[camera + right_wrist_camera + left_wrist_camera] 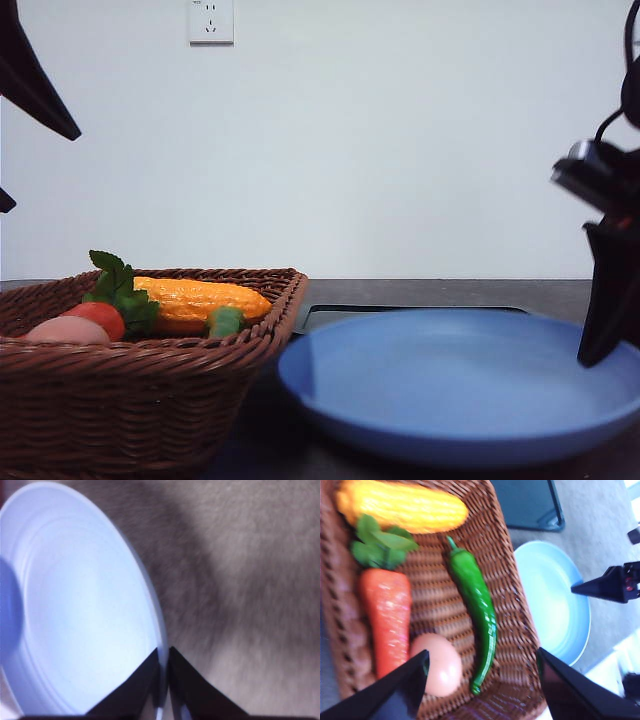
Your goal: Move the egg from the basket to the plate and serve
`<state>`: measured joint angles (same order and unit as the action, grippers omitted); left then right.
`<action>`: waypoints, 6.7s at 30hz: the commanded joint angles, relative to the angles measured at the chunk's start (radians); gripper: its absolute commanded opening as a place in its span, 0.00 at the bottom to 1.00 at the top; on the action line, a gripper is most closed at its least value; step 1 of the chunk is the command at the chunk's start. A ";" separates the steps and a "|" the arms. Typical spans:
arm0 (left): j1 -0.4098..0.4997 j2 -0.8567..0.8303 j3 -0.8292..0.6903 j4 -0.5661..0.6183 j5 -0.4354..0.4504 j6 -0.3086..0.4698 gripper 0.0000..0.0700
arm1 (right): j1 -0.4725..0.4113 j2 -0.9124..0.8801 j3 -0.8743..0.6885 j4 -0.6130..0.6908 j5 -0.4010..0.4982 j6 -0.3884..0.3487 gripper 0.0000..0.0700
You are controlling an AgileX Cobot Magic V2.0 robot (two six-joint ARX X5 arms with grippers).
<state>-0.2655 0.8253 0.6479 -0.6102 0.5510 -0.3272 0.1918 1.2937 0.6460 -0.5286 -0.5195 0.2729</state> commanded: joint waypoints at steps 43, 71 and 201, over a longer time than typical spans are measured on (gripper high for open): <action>-0.430 0.524 0.148 -0.022 -0.503 -0.058 0.63 | -0.182 -0.466 0.118 -0.155 -0.004 0.004 0.00; -0.430 0.442 0.321 -0.129 -0.492 0.015 0.32 | -0.180 -0.461 0.119 -0.214 -0.010 0.004 0.00; -0.570 0.282 0.735 -0.351 -1.210 0.204 0.00 | -0.046 0.276 0.910 -0.514 0.229 -0.253 0.00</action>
<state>-0.8361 1.1006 1.3661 -0.9639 -0.6530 -0.1453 0.1370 1.5811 1.5547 -1.0490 -0.3097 0.0460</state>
